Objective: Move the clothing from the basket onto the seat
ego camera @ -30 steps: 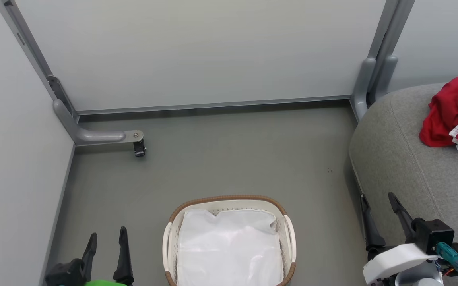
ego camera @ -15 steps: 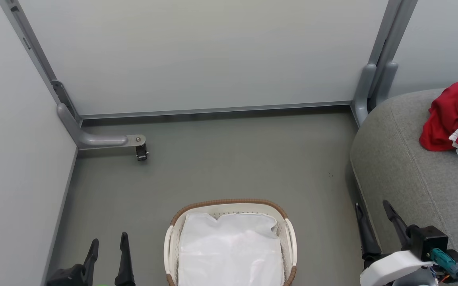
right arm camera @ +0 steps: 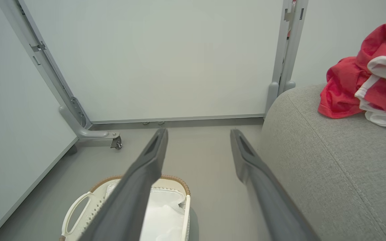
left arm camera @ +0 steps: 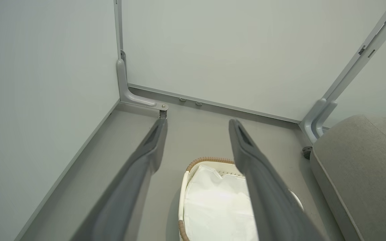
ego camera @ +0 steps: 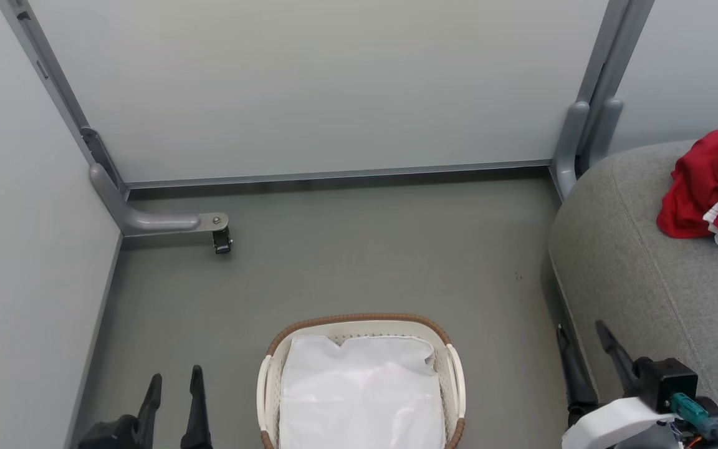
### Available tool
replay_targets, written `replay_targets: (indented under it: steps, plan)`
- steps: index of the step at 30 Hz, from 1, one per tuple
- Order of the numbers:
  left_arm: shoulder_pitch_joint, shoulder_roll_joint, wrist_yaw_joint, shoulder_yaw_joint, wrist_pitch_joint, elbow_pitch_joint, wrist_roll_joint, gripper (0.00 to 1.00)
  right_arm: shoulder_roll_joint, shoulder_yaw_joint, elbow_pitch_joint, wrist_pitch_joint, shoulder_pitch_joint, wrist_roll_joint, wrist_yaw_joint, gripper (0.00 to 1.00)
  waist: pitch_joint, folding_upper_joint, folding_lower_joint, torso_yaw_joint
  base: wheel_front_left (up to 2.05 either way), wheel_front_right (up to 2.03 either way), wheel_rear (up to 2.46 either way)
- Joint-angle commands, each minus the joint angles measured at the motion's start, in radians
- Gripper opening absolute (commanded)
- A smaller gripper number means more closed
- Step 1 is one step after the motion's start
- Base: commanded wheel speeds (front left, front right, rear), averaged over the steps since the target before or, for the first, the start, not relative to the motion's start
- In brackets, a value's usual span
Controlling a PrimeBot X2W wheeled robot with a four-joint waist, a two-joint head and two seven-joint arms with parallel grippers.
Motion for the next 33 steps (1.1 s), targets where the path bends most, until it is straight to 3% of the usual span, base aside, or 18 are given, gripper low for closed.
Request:
replay_targets:
  steps: [1, 33]
  plan:
    - [0.000, -0.001, 0.000, -0.002, 0.001, 0.007, -0.001, 0.00, 0.002, 0.000, 0.007, 0.000, 0.001, 0.001, 0.000, 0.00, 0.000, 0.0000, 0.0000, 0.000, 0.00, 0.00, 0.00]
    - [-0.080, -0.043, -0.066, 0.122, 0.139, 0.017, -0.409, 0.00, 0.001, -0.051, 0.006, 0.139, -0.044, 0.519, 0.000, 0.00, 0.010, 0.0000, 0.0000, -0.010, 0.00, 0.00, 0.00]
